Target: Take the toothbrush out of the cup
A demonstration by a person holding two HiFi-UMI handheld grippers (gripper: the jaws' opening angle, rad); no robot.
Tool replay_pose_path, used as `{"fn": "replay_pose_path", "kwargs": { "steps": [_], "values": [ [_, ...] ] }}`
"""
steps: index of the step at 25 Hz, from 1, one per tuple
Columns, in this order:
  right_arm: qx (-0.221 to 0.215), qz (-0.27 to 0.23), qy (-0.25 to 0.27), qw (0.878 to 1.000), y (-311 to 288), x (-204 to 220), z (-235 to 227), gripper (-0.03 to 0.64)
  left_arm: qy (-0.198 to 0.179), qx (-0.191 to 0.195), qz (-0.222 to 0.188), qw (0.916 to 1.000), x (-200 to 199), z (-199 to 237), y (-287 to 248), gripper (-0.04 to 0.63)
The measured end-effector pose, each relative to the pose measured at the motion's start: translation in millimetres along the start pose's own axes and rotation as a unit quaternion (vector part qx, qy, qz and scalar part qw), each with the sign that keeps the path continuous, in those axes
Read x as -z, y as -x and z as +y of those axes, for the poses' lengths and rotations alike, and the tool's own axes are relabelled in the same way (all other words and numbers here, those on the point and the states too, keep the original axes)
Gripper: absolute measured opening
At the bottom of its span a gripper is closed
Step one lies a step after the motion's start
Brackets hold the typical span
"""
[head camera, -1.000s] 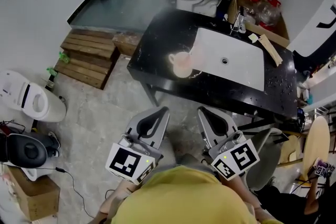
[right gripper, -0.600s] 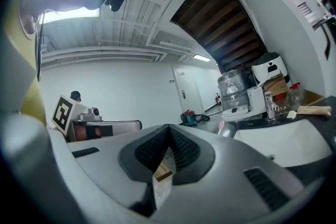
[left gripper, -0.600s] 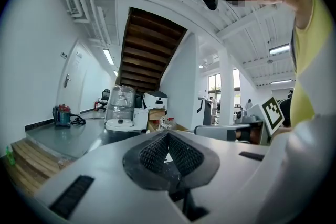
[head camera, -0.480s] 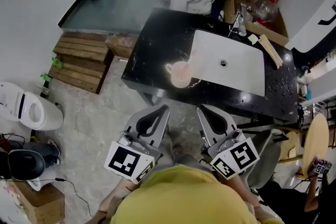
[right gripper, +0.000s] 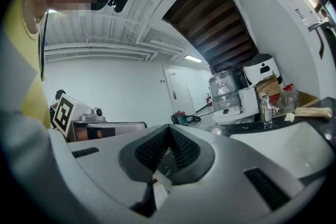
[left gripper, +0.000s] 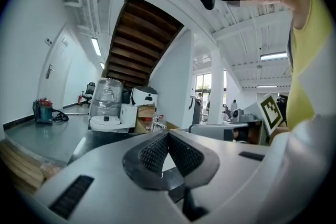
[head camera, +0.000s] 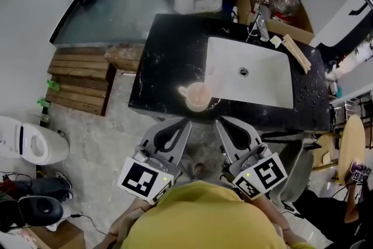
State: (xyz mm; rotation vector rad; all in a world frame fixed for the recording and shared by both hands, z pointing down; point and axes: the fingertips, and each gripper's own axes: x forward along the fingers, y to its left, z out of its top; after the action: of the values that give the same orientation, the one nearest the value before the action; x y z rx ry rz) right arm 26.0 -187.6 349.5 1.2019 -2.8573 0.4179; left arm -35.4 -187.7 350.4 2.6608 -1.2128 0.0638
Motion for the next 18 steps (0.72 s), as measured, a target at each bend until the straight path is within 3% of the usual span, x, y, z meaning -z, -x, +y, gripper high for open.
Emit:
{"fn": "replay_pose_path", "kwargs": {
  "steps": [13,18],
  "values": [
    [0.07,-0.015,-0.021,0.997,-34,5,-28,0.017,-0.014,0.077,0.014,0.9969,-3,34,-39,0.012],
    [0.083,-0.011,-0.03,0.996,-33,12,-37,0.017,-0.01,0.083,0.021,0.9963,2,38,-47,0.012]
  ]
}}
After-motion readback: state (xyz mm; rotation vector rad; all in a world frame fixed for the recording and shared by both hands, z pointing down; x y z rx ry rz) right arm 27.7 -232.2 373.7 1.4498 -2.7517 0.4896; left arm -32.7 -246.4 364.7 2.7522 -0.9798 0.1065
